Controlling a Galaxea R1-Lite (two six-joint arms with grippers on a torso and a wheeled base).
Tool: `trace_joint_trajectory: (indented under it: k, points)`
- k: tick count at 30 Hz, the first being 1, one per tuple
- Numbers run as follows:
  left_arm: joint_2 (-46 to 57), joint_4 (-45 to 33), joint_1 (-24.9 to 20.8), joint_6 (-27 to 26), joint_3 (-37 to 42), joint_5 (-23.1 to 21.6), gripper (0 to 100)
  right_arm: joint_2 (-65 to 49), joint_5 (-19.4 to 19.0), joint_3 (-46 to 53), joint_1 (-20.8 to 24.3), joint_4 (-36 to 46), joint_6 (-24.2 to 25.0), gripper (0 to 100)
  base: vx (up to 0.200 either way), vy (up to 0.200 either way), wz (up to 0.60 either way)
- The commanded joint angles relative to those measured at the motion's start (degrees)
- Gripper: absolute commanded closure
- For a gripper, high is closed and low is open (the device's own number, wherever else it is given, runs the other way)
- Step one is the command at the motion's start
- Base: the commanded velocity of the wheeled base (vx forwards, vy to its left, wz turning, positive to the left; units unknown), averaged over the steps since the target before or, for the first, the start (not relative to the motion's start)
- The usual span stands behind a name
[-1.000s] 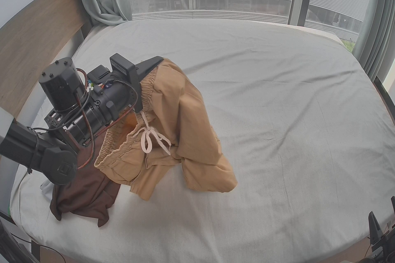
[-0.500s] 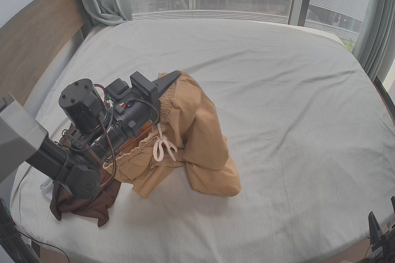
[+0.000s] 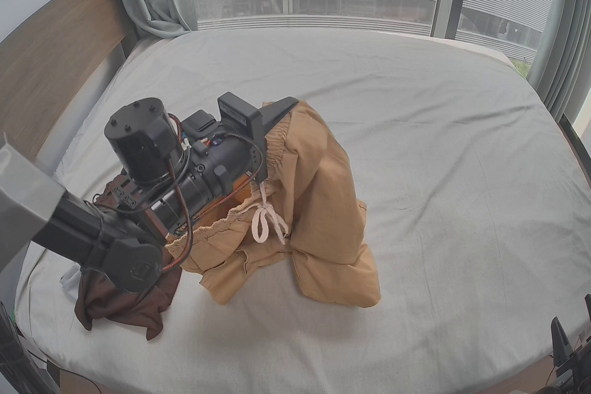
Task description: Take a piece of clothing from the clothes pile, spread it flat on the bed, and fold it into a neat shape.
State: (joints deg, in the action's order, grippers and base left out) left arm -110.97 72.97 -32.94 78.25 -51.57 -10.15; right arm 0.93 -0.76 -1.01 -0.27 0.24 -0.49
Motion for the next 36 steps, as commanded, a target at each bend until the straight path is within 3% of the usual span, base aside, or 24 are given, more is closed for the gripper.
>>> trace_joint_trajectory:
  k: [1,19,28,36]
  points:
    - [4.2,-6.1,-0.7,2.4,-5.8,1.4,100,-0.8,0.0,0.9,0.1,0.0,0.0,0,0.0,0.0,0.0]
    - [2.6,-20.2,-6.3,8.8,-20.0,1.6,100,-0.8,0.0,0.9,0.0,0.0,0.0,0,0.0,0.0,0.0]
    - [-0.7,-20.9,-10.0,9.0,-23.8,2.7,100,-0.8,0.0,0.9,0.0,0.0,0.0,0,0.0,0.0,0.0]
    - [-0.5,-23.2,-11.2,13.2,-27.2,2.7,100,-0.8,0.0,0.9,0.0,0.0,0.0,0,0.0,0.0,0.0]
